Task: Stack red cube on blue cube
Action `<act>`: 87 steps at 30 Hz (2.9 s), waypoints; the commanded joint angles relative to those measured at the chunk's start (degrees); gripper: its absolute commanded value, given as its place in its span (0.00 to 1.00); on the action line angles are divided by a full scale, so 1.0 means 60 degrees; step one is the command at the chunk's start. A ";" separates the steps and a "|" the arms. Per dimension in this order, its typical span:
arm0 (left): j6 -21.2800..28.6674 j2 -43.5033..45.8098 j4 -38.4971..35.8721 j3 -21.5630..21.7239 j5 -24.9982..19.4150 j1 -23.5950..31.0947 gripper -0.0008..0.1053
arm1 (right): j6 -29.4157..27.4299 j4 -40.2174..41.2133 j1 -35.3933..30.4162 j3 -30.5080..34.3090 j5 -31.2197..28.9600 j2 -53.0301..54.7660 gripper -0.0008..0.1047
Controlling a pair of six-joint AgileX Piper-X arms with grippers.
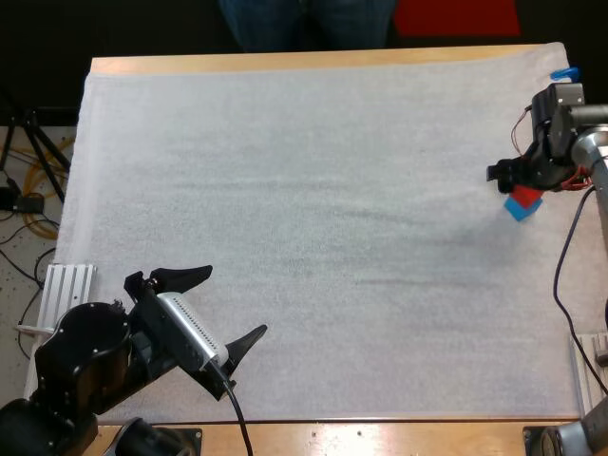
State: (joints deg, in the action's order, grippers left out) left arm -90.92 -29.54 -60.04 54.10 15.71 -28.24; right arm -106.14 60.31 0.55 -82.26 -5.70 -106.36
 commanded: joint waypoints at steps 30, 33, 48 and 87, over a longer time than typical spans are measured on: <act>-0.0011 -0.0464 0.1509 0.0068 -0.0775 0.4731 0.83 | -0.0340 -0.1932 -0.0056 0.1164 0.0730 0.6147 0.74; -0.0050 -0.0464 0.1483 0.0068 -0.0735 0.5299 0.83 | -0.0340 -0.2094 -0.0056 0.1965 0.0759 0.7020 0.74; -0.0373 0.1019 0.1105 0.0076 -0.0733 0.5329 0.83 | -0.0743 -0.1745 -0.0033 0.5272 0.0784 1.2576 0.74; -0.1364 0.6406 -0.1843 -0.1139 -0.1688 0.5384 0.83 | -0.1021 0.0345 -0.0033 0.7318 0.1803 1.8216 0.74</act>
State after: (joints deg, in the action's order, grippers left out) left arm -98.24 0.85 -72.65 47.70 7.11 3.95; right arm -111.25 63.11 0.55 -38.36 4.65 0.48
